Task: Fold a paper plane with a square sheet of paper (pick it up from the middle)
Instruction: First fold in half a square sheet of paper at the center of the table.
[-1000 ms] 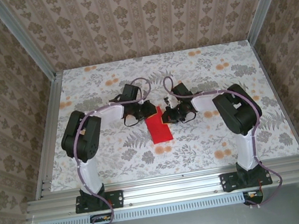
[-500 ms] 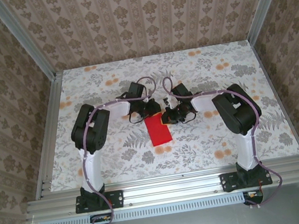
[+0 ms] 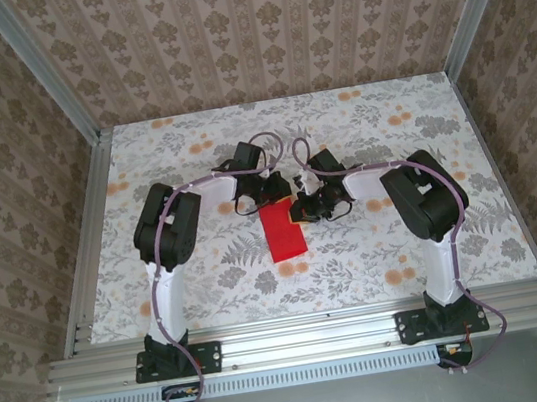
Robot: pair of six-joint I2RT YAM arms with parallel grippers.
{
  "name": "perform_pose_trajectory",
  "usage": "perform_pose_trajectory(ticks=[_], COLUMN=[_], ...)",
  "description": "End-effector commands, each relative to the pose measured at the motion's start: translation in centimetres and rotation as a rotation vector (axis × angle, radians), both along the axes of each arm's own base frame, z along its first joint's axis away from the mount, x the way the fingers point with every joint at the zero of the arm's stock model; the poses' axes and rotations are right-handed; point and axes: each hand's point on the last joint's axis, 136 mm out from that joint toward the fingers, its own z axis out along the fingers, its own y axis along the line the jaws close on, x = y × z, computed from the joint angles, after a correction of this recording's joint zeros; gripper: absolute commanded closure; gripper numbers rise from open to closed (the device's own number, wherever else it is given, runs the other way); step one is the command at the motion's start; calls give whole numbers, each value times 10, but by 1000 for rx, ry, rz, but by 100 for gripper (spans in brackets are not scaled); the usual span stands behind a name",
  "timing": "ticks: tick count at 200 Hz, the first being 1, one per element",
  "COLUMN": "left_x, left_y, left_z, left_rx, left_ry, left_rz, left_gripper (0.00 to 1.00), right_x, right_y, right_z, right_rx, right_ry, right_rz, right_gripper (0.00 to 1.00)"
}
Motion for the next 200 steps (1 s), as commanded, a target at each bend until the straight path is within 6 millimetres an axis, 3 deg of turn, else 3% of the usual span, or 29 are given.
perform_pose_trajectory(ticks=[1, 20, 38, 85, 174, 200], left_x=[-13, -19, -22, -26, -28, -27], left_y=[18, 24, 28, 35, 43, 43], left_z=[-39, -50, -56, -69, -78, -78], left_rx=[122, 148, 169, 198, 223, 223], left_ry=[54, 69, 77, 93, 103, 101], left_rz=[-4, -6, -5, 0, 6, 4], left_gripper=[90, 91, 91, 91, 91, 91], right_x=[-12, -12, -18, -66, -131, -135], right_y=[-8, -6, -9, -22, -31, -37], right_z=[-16, -3, -2, -27, -27, -15], right_rx=[-39, -14, -24, -64, -121, -134], right_ry=[64, 54, 72, 185, 253, 232], right_rz=[-20, -34, -43, -18, 36, 31], right_gripper=[93, 93, 93, 93, 93, 93])
